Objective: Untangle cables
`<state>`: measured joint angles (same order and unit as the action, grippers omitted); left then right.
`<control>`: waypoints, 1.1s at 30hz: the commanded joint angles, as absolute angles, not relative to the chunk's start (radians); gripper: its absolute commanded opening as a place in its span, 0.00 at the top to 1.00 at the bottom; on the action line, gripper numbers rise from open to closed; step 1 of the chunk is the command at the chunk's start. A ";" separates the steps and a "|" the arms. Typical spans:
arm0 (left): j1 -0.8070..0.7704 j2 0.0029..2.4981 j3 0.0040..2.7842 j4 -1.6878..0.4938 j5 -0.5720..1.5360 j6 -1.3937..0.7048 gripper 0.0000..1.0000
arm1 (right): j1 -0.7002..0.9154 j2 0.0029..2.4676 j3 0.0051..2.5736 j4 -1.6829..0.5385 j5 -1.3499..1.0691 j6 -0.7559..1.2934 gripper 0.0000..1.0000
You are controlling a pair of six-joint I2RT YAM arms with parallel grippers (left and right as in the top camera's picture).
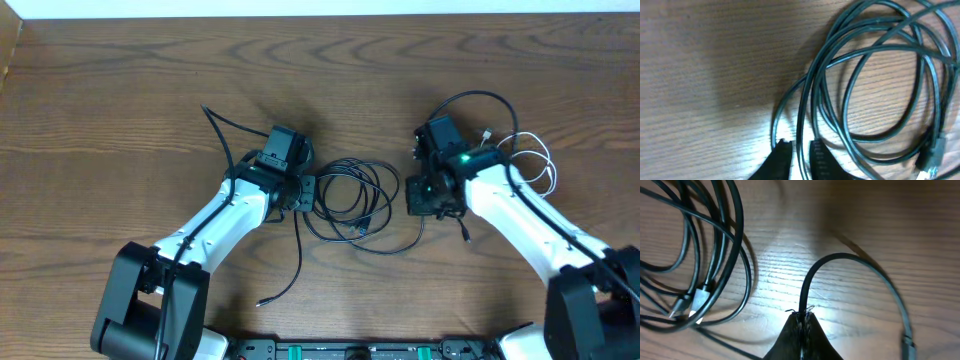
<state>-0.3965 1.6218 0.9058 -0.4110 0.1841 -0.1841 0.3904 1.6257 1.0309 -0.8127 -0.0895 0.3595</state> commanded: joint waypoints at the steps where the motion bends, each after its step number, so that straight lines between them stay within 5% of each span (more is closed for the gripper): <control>1: -0.397 1.628 0.893 -0.413 0.135 -0.173 0.91 | 0.407 1.673 1.023 -0.801 -0.134 0.374 0.99; 20: -0.397 1.628 0.893 -0.429 -0.012 -0.261 0.92 | 0.482 1.829 1.024 -0.717 -0.182 0.414 0.94; 25: -0.397 1.628 0.893 -0.428 -0.012 -0.261 0.91 | 0.444 1.821 1.107 -0.841 -0.191 0.415 0.71; 33: -0.397 1.628 0.893 -0.429 -0.012 -0.261 0.91 | 0.437 1.821 1.280 -0.967 -0.151 0.416 0.18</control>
<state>-0.3965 1.6218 0.9054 -0.4229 0.0078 -0.2531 0.4313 1.8206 1.2396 -0.9668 -0.1799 0.4194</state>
